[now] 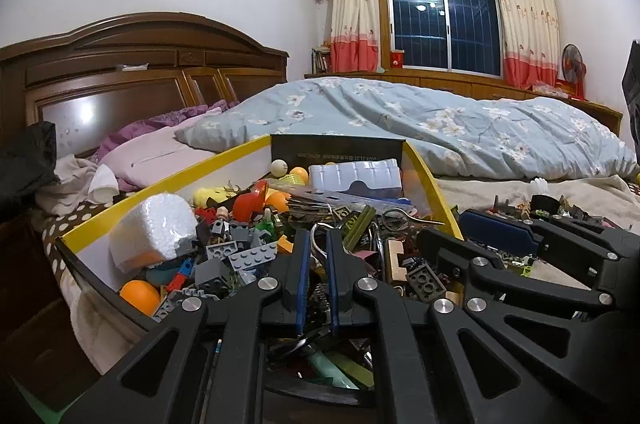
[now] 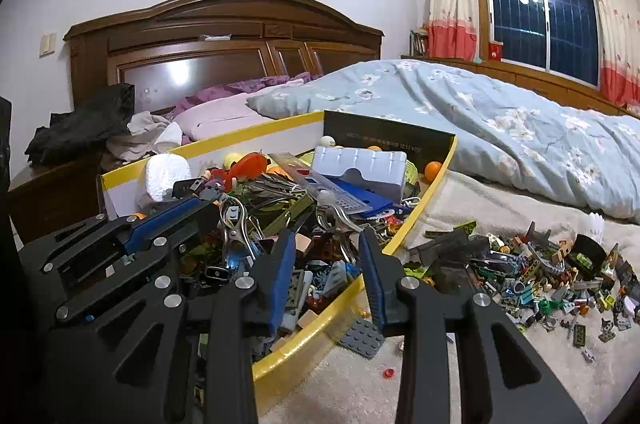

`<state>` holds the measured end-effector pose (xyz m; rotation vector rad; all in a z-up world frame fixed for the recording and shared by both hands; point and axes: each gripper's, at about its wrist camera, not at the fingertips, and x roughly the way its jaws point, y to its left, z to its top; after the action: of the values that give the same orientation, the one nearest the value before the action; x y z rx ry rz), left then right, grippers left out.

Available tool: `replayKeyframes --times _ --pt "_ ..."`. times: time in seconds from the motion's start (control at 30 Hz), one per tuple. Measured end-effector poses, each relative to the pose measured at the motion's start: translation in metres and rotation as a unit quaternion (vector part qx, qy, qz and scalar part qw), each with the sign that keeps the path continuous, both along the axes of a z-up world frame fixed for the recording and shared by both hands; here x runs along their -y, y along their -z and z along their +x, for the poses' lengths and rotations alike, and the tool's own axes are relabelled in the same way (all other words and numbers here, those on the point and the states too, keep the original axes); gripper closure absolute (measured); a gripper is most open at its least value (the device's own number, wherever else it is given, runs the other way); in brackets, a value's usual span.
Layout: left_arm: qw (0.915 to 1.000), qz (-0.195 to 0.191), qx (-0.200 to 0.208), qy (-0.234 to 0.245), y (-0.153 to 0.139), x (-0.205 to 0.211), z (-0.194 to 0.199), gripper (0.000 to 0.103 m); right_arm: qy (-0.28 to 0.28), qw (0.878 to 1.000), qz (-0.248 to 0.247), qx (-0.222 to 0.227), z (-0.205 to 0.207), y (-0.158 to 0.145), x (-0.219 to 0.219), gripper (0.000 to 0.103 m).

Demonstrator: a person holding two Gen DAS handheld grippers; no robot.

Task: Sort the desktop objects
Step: 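Withdraw both open tools from the box toward the Lego pile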

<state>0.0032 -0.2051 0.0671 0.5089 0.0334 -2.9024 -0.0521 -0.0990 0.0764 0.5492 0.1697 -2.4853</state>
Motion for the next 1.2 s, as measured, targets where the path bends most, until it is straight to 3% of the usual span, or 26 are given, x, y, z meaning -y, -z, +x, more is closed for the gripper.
replayKeyframes --times 0.3,0.5,1.2 --pt "0.9999 -0.007 -0.009 0.0 -0.005 -0.009 -0.001 0.094 0.001 1.0 -0.009 -0.008 -0.001 -0.003 -0.01 0.07" --pt "0.9988 -0.039 -0.023 -0.019 -0.006 -0.018 0.001 0.088 0.005 1.0 -0.014 0.003 -0.003 -0.001 -0.017 0.07" --pt "0.9994 -0.03 -0.008 -0.015 -0.007 -0.034 -0.007 0.083 0.031 0.999 -0.019 0.021 -0.009 0.0 -0.038 0.069"
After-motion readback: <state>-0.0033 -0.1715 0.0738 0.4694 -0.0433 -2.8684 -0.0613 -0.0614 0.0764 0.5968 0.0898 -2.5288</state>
